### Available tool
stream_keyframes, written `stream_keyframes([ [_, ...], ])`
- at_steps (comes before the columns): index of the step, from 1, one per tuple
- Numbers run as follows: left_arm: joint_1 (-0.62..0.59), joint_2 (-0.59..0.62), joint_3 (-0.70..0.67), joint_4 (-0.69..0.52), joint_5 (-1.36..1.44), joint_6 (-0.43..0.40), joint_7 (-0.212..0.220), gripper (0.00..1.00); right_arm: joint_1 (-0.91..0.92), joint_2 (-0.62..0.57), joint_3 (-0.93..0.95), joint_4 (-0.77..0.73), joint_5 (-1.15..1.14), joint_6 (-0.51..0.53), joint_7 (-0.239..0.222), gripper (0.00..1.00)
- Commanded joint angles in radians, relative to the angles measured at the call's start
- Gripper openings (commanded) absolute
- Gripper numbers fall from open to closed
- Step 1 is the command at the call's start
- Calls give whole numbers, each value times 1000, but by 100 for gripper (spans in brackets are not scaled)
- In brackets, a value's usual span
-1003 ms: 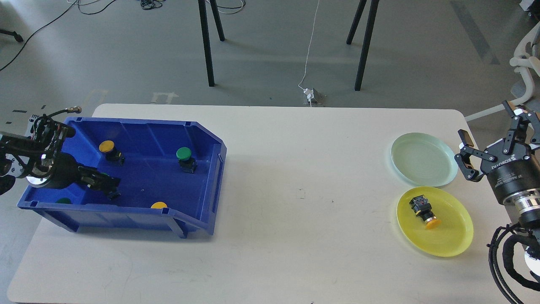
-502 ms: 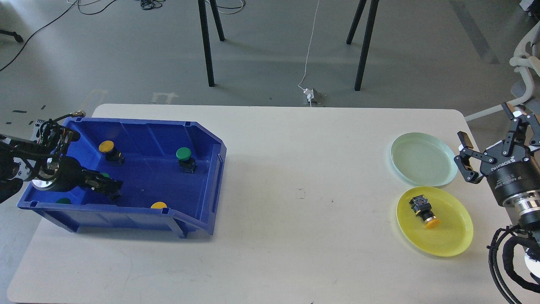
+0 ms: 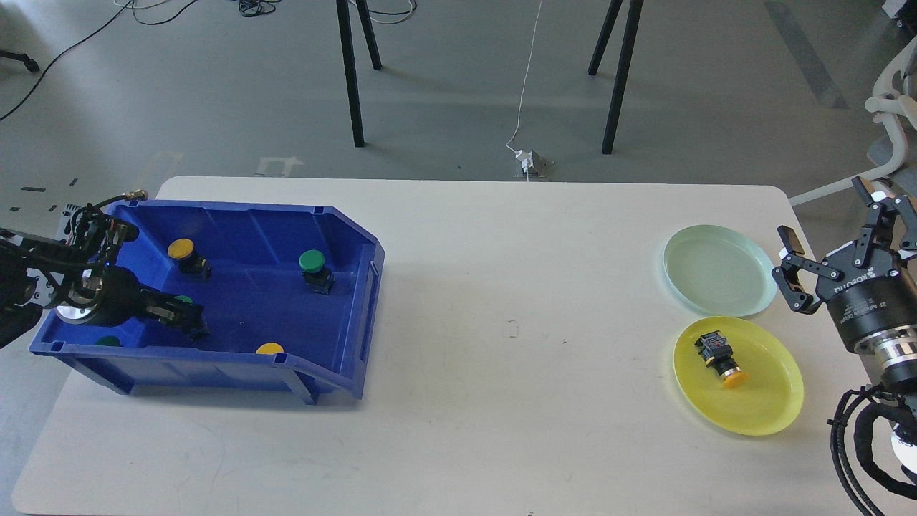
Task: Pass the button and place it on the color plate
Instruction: 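Lower the left gripper and grasp a green button in the bin, then lift the green button and extend the left arm toward the right gripper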
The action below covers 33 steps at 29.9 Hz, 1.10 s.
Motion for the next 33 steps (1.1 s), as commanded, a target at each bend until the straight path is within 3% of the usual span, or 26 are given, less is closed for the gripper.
stream_keyframes([
  [1,-12,9,-6,-25,-2,0,0,13,-2,0,0,-1,0,0,0,96],
  [4,-38,55,-17,-105,-8,-4,0,13,-3,0,0,-3,0,0,0,96],
  [8,-127,184,-61,-308,-22,-24,0,13,-5,0,0,-6,0,0,0,96],
  [13,-141,356,-216,-595,-85,-91,0,13,-5,-1,-2,-6,-2,1,0,96],
  [17,-139,379,-325,-729,-175,-91,0,13,-5,-6,-17,-1,-12,1,0,97],
  [19,-139,338,-341,-749,-285,-91,0,13,-3,-8,-31,2,-21,1,0,97],
  [24,-142,105,-356,-728,-463,-91,0,14,23,-8,-86,29,-125,3,0,97],
  [30,-128,-217,-371,-503,-649,-77,0,14,67,-32,-161,115,-207,57,0,97],
  [33,-113,-305,-377,-421,-680,-64,0,14,81,-38,-238,143,-207,61,0,97],
])
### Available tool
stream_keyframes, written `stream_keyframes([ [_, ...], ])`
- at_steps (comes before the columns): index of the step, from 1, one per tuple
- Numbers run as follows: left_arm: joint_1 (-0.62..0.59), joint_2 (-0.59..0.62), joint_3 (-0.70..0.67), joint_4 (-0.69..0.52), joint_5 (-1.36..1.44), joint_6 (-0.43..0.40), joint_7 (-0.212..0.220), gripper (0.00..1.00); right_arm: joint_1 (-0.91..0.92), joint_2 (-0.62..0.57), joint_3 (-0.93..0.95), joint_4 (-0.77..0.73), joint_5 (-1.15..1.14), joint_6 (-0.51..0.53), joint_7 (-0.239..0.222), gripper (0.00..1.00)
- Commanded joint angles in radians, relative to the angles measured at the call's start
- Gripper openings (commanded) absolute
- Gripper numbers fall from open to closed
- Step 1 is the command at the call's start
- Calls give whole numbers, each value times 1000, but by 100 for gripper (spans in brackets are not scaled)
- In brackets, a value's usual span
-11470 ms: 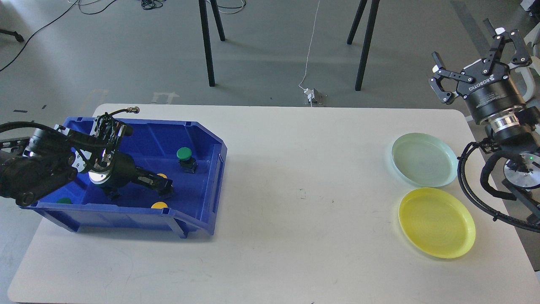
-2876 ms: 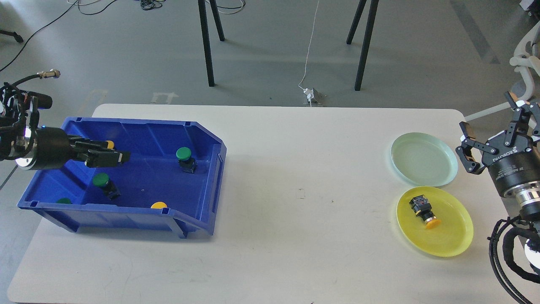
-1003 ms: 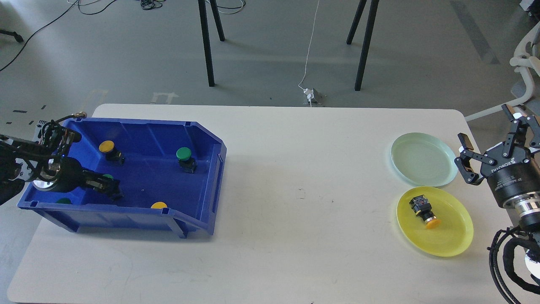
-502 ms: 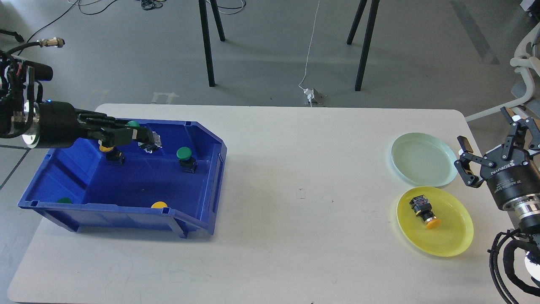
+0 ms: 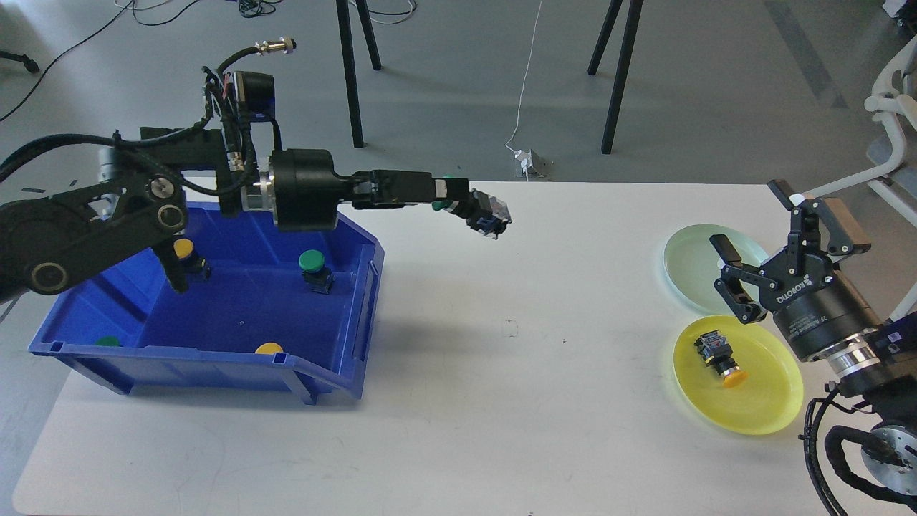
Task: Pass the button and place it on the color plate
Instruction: 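Lift the green button and extend the left arm toward the right gripper, then bring the right gripper to the green button and grasp it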
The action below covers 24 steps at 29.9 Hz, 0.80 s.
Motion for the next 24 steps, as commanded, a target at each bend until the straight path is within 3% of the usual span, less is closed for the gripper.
stream_keyframes([
  [1,22,-111,-5,102,-40,10,0,14,19,0,-82,32,-1,11,0,97],
  [6,54,-131,-41,109,-44,0,0,15,82,42,-156,32,0,35,0,97],
  [14,57,-131,-41,109,-44,-1,0,15,328,142,-328,-17,104,26,0,97],
  [24,59,-131,-41,107,-46,-3,0,15,385,244,-369,-124,133,27,0,97],
])
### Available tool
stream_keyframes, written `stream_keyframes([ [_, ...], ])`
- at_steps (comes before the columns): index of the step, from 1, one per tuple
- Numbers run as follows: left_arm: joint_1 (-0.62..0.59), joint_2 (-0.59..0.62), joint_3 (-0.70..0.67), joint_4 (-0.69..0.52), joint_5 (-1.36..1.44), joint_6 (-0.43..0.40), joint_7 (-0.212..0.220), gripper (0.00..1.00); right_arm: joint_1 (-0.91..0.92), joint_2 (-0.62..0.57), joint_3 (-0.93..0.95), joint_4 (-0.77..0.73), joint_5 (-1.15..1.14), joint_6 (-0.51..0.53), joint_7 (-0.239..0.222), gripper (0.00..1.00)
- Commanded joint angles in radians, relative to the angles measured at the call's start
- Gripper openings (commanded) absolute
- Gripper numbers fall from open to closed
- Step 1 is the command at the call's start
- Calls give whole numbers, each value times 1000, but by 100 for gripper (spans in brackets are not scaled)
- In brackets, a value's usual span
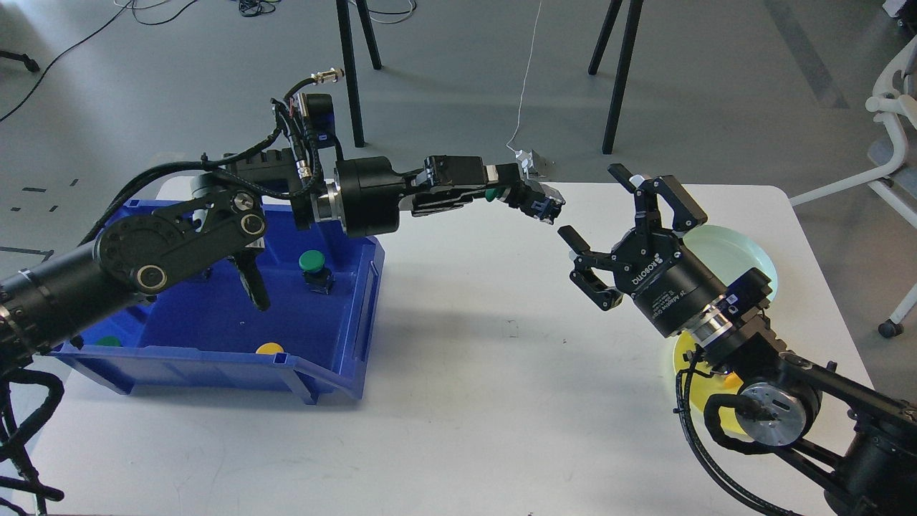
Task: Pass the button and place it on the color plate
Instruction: 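Bring the right gripper to the green button and grasp it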
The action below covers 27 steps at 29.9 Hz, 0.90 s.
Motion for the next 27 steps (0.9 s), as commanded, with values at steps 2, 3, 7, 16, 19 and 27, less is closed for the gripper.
stream_keyframes([
  [2,0,-2,0,0,-1,0,0,15,6,38,-6,-13,0,0,0,97],
  [3,0,-2,0,2,-1,0,0,15,7,44,-8,-13,0,0,0,97],
  [7,0,-2,0,2,-1,1,0,15,25,62,-27,-13,0,0,0,97],
  [16,0,-2,-1,0,-1,1,0,15,81,76,-77,-13,5,-6,0,94],
  [19,0,-2,-1,0,-1,1,0,15,91,87,-77,-16,5,-17,0,90],
  [27,0,-2,-1,2,-1,1,0,15,90,99,-77,-24,6,-41,0,61],
])
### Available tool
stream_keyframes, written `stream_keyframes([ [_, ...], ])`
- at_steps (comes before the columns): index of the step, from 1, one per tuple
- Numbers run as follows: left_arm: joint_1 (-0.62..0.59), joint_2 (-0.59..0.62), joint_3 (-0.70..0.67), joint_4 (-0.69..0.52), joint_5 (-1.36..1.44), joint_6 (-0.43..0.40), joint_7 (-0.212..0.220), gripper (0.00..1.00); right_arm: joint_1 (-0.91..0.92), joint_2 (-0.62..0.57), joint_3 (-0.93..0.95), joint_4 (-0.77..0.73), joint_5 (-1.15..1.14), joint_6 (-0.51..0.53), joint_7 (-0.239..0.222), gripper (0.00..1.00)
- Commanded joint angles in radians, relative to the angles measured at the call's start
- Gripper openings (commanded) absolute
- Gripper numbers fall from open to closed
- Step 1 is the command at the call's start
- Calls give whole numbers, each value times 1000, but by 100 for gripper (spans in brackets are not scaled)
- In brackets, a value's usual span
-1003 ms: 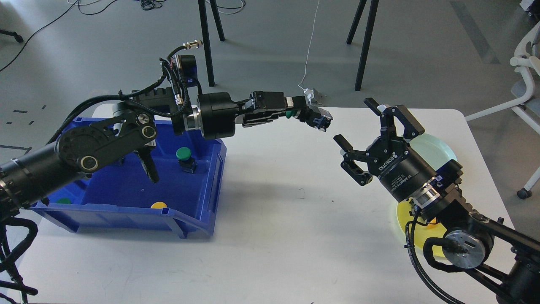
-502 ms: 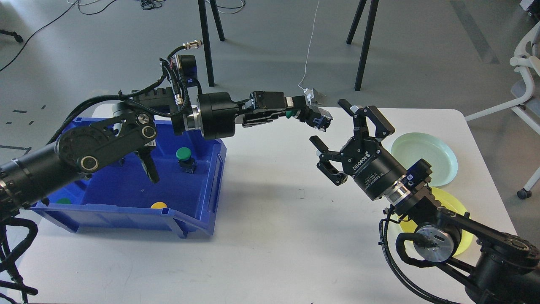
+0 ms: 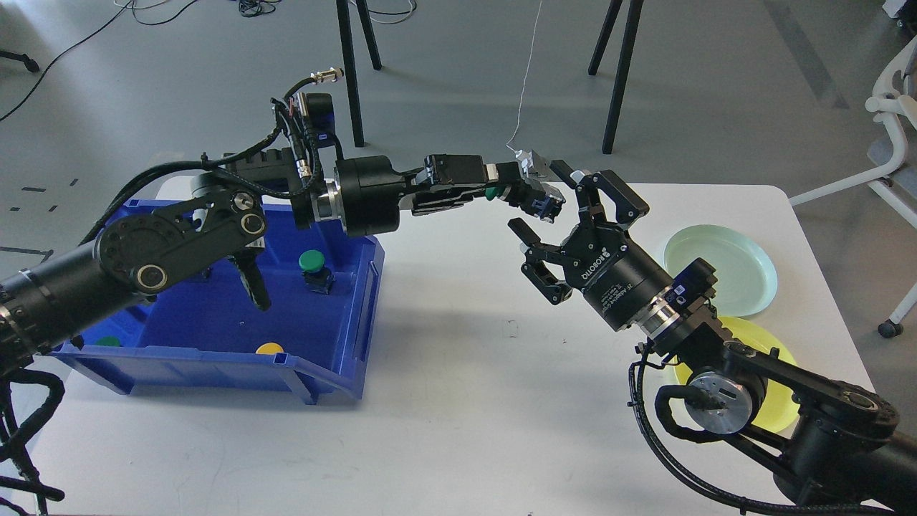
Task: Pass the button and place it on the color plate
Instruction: 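Bring the right gripper to the green button and grasp it, then carry the green button with the right gripper onto the pale green plate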
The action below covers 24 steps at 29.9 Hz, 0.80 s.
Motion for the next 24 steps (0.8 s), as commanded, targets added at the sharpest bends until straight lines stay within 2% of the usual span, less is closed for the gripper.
stream_keyframes([
  [1,0,0,0,1,0,0,0,15,-4,0,2,0,0,-5,0,58],
  [6,0,0,0,1,-1,-2,0,15,-8,-2,2,7,-2,-1,0,43],
  [11,0,0,0,1,-3,-2,0,15,-7,0,6,7,-2,-1,0,7],
  [12,0,0,0,1,-3,-2,0,15,-7,-2,8,10,-2,-1,0,2],
  [14,0,0,0,1,-3,-2,0,16,-8,-5,11,15,0,-1,0,1],
  [18,-2,-8,2,1,-5,-3,0,40,-13,-11,14,24,0,-2,0,1],
  [22,-2,-9,2,1,-12,-3,0,53,-17,-14,17,46,-2,-22,0,0],
  [24,-2,-9,0,3,-23,-5,0,63,-20,-15,22,46,0,-45,0,0],
])
